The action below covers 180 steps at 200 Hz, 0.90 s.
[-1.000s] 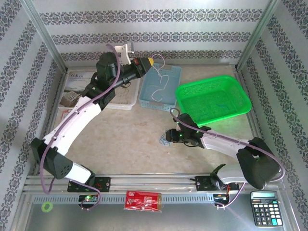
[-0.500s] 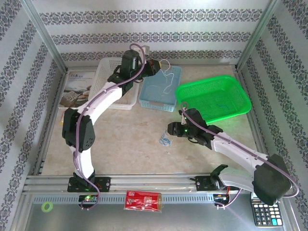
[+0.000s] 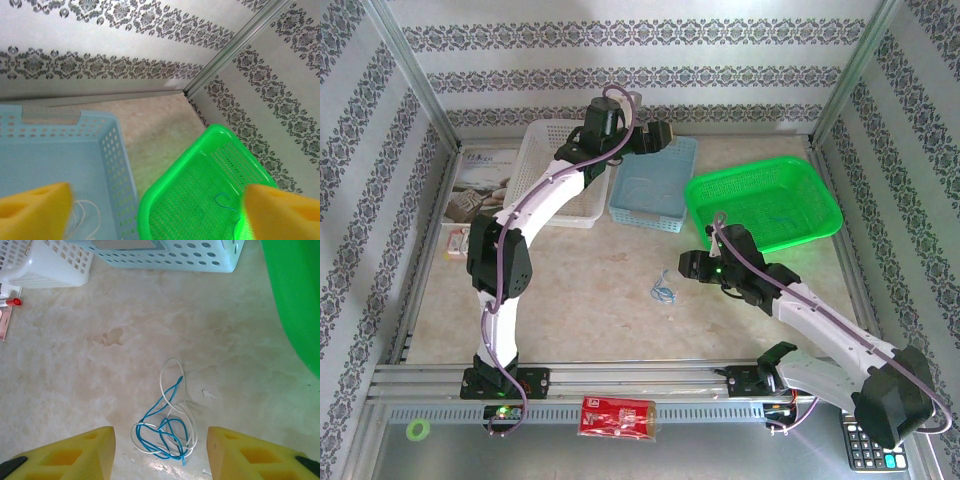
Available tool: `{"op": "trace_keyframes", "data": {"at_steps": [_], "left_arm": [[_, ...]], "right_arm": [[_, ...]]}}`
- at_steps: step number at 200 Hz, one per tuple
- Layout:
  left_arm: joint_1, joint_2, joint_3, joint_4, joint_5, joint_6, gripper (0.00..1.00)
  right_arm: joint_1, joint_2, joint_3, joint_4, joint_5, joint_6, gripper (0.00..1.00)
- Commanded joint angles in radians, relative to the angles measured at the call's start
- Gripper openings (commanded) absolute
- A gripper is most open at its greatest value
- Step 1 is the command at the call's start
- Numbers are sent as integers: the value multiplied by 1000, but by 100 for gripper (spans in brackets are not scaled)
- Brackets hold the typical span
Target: Untangle the cables
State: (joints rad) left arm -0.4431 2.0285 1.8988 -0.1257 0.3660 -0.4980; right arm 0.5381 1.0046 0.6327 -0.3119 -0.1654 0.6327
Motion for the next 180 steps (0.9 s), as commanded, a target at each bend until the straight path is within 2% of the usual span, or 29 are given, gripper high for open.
{"op": "trace_keyframes", "data": {"at_steps": [1, 58, 105, 138, 180], "left_arm": [[3, -120, -47, -21, 17, 33, 100], [4, -362, -375, 61, 15, 5, 100], [3, -553, -700, 100, -2, -105, 100], [0, -697, -935, 125, -18, -194, 100], [0, -877, -1139, 115, -57, -261, 100]], "right_arm": [[-13, 17, -5, -14, -2, -7, 52], [2, 107, -4, 14, -25, -33, 50], [79, 189, -4, 21, -34, -77, 49], [131, 213, -13, 5, -28, -93, 44], [207, 221, -22, -25, -18, -97, 34]]}}
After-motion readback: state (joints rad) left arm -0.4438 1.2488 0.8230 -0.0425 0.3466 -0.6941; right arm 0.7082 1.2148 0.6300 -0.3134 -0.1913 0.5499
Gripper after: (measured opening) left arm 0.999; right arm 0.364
